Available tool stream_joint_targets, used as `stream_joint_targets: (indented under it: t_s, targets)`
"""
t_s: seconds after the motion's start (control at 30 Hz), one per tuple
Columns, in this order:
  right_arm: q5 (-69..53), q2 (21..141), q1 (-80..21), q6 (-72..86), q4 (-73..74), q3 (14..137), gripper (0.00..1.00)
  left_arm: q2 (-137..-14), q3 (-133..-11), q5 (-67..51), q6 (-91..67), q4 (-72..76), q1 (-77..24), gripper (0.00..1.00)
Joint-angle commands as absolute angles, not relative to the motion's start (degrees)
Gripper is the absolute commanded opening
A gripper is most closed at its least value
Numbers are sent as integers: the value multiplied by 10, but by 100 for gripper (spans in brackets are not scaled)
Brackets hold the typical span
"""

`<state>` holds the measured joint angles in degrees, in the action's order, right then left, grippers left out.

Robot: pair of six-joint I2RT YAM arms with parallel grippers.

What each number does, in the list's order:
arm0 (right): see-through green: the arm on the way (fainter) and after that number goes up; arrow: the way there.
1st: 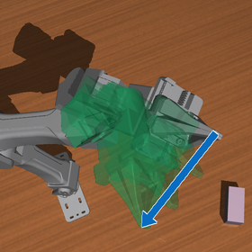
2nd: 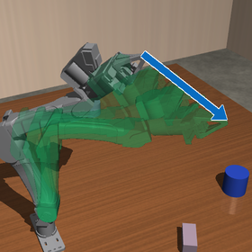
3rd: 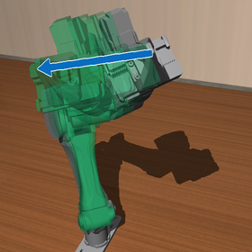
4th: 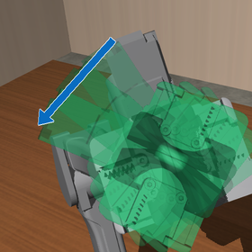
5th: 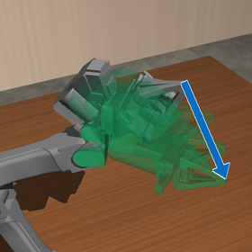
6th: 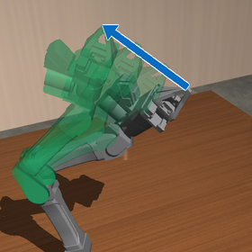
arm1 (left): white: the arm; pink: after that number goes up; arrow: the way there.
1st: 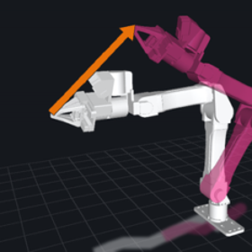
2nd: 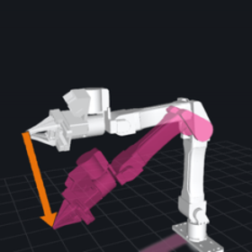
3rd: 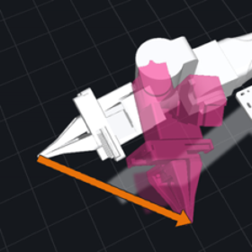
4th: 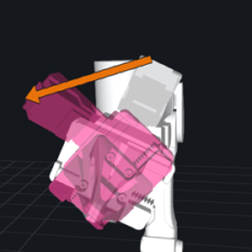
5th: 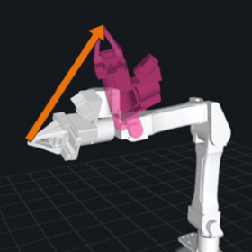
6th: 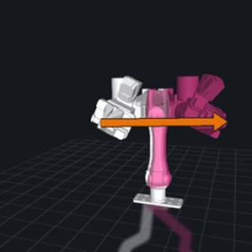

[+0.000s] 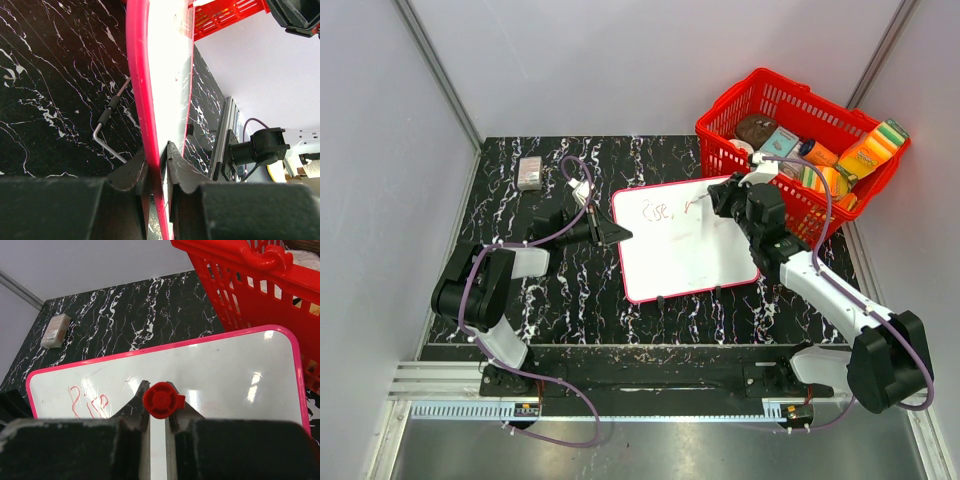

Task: Write a sentence on the whiteboard
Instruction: Put down the whiteboard on the whiteboard stand.

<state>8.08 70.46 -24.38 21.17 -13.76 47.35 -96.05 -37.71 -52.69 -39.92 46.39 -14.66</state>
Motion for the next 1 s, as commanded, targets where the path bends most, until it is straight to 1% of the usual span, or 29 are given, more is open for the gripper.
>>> stream_joint_targets:
  t_s: [0.0,0.4,0.67,0.83,0.97]
  targets:
    - [98,710,-236,198,-133,493,0,-944,-381,-525,-349,478,-157,0]
    - [73,691,-236,207,-127,461,0,-944,-381,-525,-347,475,-157,0]
    - [72,682,-236,213,-127,461,0,-942,-382,-523,-346,475,-158,0]
    - [73,640,-236,221,-153,446,0,-943,-382,-522,-345,475,-158,0]
    - [82,632,-236,221,-151,444,0,-944,-382,-522,-345,475,-158,0]
